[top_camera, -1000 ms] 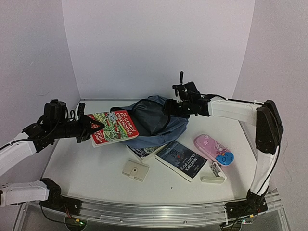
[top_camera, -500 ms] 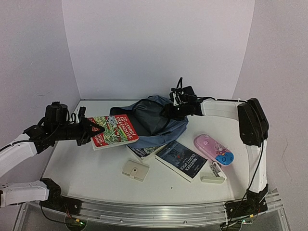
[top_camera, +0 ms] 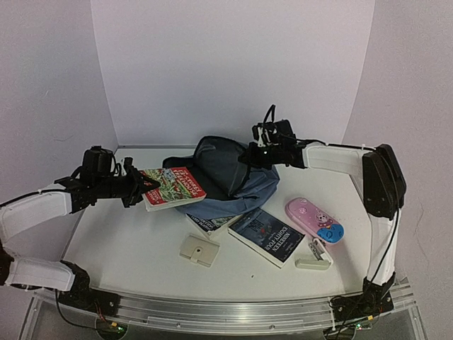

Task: Pack the student bag
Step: Place the book in the student bag.

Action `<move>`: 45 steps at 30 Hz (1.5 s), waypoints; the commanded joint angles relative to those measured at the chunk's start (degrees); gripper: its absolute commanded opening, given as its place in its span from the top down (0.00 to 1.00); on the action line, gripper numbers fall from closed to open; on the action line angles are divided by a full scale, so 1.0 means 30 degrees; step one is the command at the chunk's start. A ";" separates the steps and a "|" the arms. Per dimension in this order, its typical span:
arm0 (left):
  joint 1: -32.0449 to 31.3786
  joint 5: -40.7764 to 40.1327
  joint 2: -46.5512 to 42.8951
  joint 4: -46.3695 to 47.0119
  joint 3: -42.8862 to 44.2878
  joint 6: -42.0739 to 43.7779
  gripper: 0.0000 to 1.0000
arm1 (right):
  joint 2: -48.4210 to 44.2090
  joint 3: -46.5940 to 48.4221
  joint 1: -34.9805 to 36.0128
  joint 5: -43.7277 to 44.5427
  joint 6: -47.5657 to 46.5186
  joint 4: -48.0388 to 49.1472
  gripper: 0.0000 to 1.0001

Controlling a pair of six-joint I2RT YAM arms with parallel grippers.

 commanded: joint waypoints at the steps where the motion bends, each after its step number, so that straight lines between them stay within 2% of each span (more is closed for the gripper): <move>1: 0.0494 0.0175 0.2314 0.4071 0.1800 -0.0680 1.00 | -0.2673 -0.0382 0.0007 0.0212 0.0282 0.2123 1.00; 13: 0.0675 0.2487 0.8225 0.9928 0.4532 -0.3405 1.00 | -0.3685 -0.1139 0.0181 -0.0187 0.0604 0.2600 1.00; 17: 0.0617 0.2997 0.9904 1.0725 0.5271 -0.4503 1.00 | -0.3771 -0.1216 0.0303 -0.0210 0.1016 0.3090 1.00; 30: -0.0272 0.2361 1.3046 1.0236 0.6893 -0.4513 1.00 | -0.4029 -0.1157 0.0910 -0.0568 0.1962 0.4480 1.00; 45: -0.1759 0.0387 1.7063 1.0947 1.1254 -0.3521 1.00 | -0.3946 -0.1615 0.1842 -0.0723 0.2438 0.5083 1.00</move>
